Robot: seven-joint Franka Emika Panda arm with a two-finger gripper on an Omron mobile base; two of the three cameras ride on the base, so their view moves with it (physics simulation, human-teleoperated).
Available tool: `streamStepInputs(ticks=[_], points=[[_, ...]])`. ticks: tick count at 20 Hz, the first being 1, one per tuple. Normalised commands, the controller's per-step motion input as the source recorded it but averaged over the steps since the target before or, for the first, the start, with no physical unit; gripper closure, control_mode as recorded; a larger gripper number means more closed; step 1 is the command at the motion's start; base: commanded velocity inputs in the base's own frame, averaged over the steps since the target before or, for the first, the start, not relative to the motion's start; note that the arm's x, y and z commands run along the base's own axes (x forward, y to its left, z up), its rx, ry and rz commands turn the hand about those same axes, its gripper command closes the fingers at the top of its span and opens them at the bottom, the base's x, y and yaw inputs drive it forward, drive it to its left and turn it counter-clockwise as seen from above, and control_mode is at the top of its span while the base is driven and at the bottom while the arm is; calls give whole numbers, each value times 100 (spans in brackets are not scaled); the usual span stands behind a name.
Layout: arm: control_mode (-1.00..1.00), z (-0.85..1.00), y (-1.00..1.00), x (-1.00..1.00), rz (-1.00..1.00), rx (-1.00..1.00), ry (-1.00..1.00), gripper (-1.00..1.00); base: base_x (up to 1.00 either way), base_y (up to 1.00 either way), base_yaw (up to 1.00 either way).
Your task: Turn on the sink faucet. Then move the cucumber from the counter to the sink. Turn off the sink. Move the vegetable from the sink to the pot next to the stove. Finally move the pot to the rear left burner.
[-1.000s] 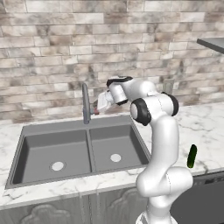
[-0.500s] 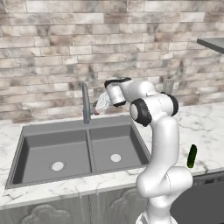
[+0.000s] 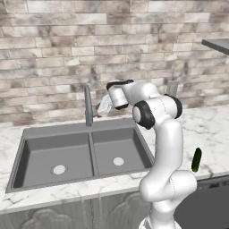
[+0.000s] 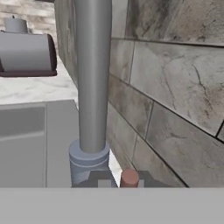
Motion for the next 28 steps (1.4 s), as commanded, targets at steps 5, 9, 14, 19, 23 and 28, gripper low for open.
streamStepInputs(ticks=[5, 9, 14, 19, 23, 28], points=[[-100, -60, -57, -1, -13, 3, 4, 100, 0, 0, 0], [-100, -57, -59, 0, -17, 4, 4, 100, 0, 0, 0], [-100, -51, -64, 0, -14, 5, 2, 100, 0, 0, 0], [-100, -53, -67, -1, -9, 5, 4, 100, 0, 0, 0], [-100, -56, -65, -3, -5, 5, 5, 100, 0, 0, 0], [-100, -58, -62, -1, -2, 4, 4, 100, 0, 0, 0]])
